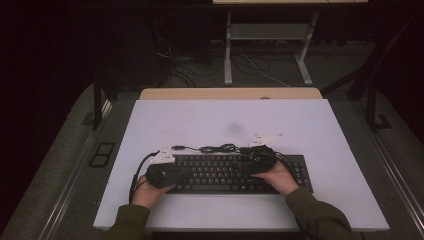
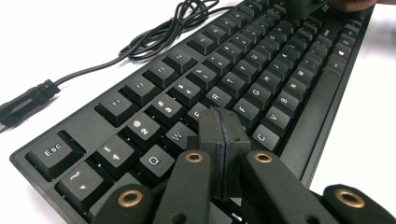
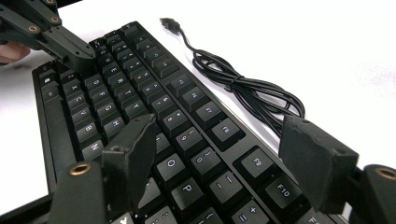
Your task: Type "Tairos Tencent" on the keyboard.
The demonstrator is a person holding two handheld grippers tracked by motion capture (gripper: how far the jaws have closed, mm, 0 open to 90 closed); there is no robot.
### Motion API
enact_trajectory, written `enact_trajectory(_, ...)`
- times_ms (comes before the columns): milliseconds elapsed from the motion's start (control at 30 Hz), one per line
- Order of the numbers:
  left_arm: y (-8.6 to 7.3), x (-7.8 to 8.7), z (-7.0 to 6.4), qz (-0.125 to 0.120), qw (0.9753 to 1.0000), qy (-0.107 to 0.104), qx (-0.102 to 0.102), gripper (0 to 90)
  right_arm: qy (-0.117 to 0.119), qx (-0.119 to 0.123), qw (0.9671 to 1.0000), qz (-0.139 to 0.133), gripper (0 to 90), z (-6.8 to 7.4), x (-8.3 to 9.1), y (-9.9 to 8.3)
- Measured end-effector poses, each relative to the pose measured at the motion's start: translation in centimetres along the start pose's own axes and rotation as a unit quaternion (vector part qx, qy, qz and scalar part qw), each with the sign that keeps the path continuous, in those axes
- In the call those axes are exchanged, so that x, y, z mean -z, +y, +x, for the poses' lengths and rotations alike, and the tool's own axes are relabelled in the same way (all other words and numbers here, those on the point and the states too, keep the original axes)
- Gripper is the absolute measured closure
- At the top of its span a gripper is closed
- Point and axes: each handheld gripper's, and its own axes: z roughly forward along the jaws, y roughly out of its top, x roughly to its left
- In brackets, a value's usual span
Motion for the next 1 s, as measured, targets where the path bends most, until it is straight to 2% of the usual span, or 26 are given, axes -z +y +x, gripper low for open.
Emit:
enact_trajectory(467, 0.3, 0.5, -0.2, -0.012, 0.9999, -0.002, 0.002, 85.4, 0.0, 0.0, 1.0, 0.0, 27.1, 0.0, 0.1, 0.0)
enact_trajectory(1000, 0.7, 0.9, -1.2, -0.017, 0.9996, -0.018, -0.012, 88.7, -0.001, -0.003, 1.0, -0.002, 27.1, -0.1, 0.1, 0.0)
